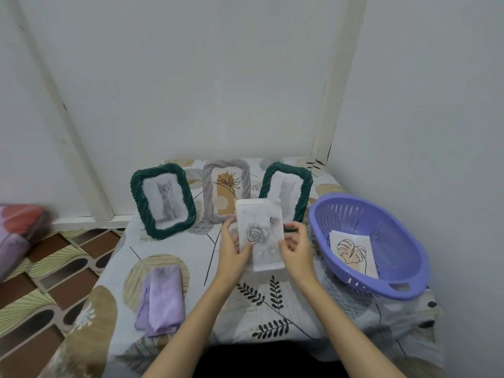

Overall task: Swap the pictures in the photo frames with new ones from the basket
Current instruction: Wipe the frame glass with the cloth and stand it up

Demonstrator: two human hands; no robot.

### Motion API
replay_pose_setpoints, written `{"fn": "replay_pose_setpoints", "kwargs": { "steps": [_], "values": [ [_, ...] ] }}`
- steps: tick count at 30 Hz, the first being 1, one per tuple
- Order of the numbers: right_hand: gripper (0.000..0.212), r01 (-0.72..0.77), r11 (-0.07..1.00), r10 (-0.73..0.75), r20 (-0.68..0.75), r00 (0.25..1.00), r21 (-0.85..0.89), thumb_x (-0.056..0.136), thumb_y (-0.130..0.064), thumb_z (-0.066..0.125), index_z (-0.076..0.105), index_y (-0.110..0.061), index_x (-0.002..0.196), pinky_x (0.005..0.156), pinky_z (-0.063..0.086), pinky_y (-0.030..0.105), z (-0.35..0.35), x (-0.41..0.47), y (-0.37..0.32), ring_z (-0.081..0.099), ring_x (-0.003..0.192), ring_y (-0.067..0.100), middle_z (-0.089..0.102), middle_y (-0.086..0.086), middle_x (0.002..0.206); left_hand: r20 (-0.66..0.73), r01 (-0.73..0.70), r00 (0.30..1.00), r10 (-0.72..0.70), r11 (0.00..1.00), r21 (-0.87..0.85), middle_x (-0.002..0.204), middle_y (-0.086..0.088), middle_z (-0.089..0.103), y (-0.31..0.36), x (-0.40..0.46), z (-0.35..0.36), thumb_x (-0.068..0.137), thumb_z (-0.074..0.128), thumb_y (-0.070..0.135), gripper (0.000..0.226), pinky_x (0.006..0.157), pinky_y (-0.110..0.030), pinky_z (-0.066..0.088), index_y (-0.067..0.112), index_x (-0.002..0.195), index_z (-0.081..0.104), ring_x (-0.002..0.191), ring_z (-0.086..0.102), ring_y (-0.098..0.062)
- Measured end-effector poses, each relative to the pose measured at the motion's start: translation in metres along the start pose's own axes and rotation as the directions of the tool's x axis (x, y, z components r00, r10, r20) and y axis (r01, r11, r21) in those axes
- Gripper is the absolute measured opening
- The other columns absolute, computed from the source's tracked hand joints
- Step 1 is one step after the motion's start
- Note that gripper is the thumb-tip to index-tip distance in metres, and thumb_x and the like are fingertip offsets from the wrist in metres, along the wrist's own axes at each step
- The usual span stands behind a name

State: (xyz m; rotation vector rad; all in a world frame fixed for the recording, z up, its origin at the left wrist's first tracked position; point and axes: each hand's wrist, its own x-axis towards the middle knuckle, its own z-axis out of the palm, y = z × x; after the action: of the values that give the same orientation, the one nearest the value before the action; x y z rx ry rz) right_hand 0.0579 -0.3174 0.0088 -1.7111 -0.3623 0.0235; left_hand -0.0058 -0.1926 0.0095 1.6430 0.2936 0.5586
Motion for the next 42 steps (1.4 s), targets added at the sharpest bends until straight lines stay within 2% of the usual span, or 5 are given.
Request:
{"fn": "replay_pose_setpoints", "kwargs": {
  "steps": [9,16,25,31,42],
  "values": [
    [0.031,-0.009,0.987,-0.017,-0.164,0.986,-0.161,0.078,0.005,0.058,0.066,-0.024,0.089,0.071,0.051,0.028,-0.126,0.047,-0.034,0.059,0.075,0.013,0.066,-0.008,0.087,0.323,-0.302,0.924,0.202,0.906,0.296,0.111,-0.001,0.064,0.062,0.038,0.093,0.088,0.057,0.009,0.019,0.083,-0.025,0.045,0.015,0.106,0.060,0.097,0.058,-0.015],
    [0.035,-0.415,0.802,0.368,-0.192,0.910,-0.430,0.071,0.014,0.059,0.061,-0.007,0.098,0.043,0.040,0.022,-0.193,0.068,0.014,0.046,0.037,0.008,0.049,0.003,0.052,0.622,-0.534,0.781,-0.056,0.456,0.712,0.114,-0.006,0.065,0.045,0.059,0.168,0.084,0.059,0.016,0.043,0.114,-0.039,0.012,0.022,0.125,0.050,0.118,0.052,-0.024],
    [0.033,-0.413,0.622,0.468,-0.107,0.877,-0.665,0.076,0.003,0.063,0.063,-0.009,0.106,0.083,0.047,0.033,-0.190,0.063,0.029,0.058,0.088,0.026,0.059,0.015,0.103,0.655,-0.605,0.686,-0.317,0.251,0.755,0.120,-0.007,0.063,0.038,0.068,0.183,0.082,0.068,0.028,0.045,0.117,-0.045,0.003,0.020,0.125,0.056,0.122,0.049,-0.026],
    [0.041,-0.224,0.570,-0.084,-0.327,0.941,-0.790,0.078,0.003,0.056,0.059,-0.012,0.116,0.089,0.038,0.040,-0.203,0.045,0.014,0.045,0.110,0.036,0.051,0.014,0.123,0.387,-0.262,0.922,-0.023,0.699,0.665,0.145,-0.013,0.030,0.030,0.054,0.157,0.090,0.054,0.018,0.046,0.105,-0.043,0.036,0.016,0.135,0.042,0.128,0.038,-0.032],
    [0.036,-0.383,0.722,0.209,-0.346,0.915,-0.576,0.078,0.009,0.044,0.058,0.003,0.110,0.078,0.042,0.034,-0.233,0.042,0.016,0.059,0.096,0.038,0.064,0.025,0.106,0.267,0.355,0.876,-0.401,0.912,0.205,0.139,-0.011,0.045,0.029,0.026,0.155,0.090,0.055,0.006,0.064,0.065,-0.042,0.059,0.019,0.145,0.026,0.107,0.060,-0.035]
  ]
}}
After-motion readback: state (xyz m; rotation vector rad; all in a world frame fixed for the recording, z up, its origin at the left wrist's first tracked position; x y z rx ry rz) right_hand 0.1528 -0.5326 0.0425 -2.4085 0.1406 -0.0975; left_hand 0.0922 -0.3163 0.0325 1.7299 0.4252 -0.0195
